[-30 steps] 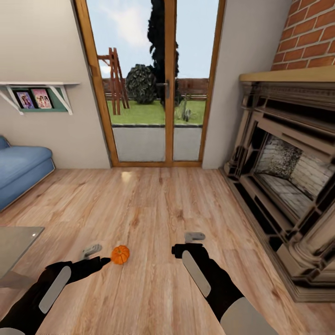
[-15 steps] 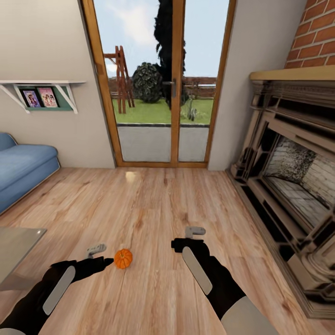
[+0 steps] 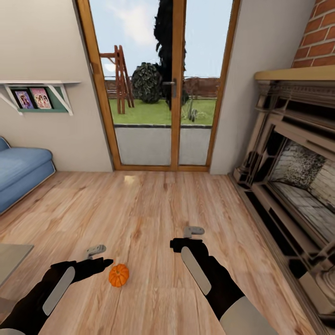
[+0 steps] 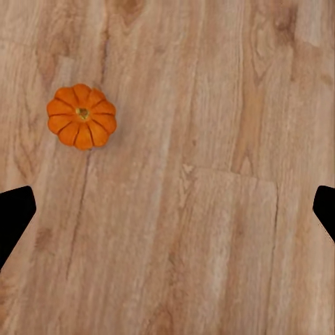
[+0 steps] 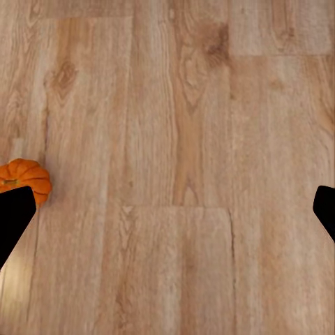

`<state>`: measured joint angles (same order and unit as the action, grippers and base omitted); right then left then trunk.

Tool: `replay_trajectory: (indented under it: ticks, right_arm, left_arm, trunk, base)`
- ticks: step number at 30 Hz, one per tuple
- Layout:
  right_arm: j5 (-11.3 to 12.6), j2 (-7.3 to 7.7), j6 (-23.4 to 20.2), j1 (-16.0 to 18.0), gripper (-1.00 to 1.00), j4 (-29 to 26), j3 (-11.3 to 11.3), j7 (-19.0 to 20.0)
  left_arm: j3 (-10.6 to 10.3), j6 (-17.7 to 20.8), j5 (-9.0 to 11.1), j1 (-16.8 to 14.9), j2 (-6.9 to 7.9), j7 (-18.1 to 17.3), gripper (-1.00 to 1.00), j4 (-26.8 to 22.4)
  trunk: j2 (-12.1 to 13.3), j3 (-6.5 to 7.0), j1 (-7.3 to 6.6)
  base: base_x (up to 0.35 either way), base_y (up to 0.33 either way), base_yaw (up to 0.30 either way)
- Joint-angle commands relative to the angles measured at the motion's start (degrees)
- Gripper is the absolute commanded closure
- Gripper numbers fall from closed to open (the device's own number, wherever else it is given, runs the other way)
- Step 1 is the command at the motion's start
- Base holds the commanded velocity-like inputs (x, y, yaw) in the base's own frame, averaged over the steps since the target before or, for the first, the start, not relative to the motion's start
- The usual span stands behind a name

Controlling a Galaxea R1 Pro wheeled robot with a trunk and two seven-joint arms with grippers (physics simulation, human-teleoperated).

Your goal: Place each of the two pumpkins and all three candles from the living room inside a cabinet in the living room (use any cabinet), then make sure every cabinet is closed, and position the cauldron so it is next to a table in the living room.

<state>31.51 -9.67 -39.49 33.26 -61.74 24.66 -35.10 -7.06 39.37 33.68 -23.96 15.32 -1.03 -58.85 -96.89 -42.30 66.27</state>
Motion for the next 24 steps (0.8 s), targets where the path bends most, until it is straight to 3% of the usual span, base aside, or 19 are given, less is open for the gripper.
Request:
replay_trajectory:
  ticks: [1, 7, 12, 15, 20, 24]
  right_arm:
    - [0.6, 0.01, -0.1, 0.1, -1.00, 0.0, 0.1, -0.6]
    - [0.6, 0.00, -0.1, 0.1, -1.00, 0.0, 0.2, -0.6]
    - [0.7, 0.00, -0.1, 0.1, -1.00, 0.1, 0.2, -0.7]
    - [0.6, 0.00, -0.1, 0.1, -1.00, 0.3, 0.2, -0.7]
    - [0.5, 0.00, -0.1, 0.1, -1.00, 0.4, 0.2, -0.7]
    - [0.5, 0.00, -0.1, 0.1, -1.00, 0.6, 0.2, -0.7]
  left_arm:
    - [-0.1, 0.2, 0.0, 0.0, 0.01, -0.1, -1.00, 0.0]
    - [0.0, 1.4, 0.2, -0.1, -0.10, 0.1, -1.00, 0.6]
    - [0.2, 3.7, 0.1, -0.3, 0.08, 0.3, -1.00, 3.0]
    - [0.3, 4.1, -0.1, -0.6, 0.12, 0.8, -1.00, 7.2]
    - [0.4, 4.2, -0.6, -1.6, -0.16, 8.1, -1.00, 11.2]
    - [0.5, 4.1, -0.5, -1.8, -0.91, 10.3, -1.00, 11.4]
  trunk:
    - [0.0, -0.06, 0.03]
    - [0.0, -0.06, 0.03]
    - [0.0, -0.06, 0.03]
    - [0.0, -0.06, 0.03]
    - [0.0, -0.06, 0.03]
    - [0.0, -0.06, 0.03]
  base:
    - [0.323, -0.013, 0.000]
    - [0.281, -0.102, 0.000]
    - [0.071, -0.059, 0.000]
    - [0.011, -0.009, 0.000]
    - [0.002, -0.002, 0.000]
    - [0.000, 0.000, 0.000]
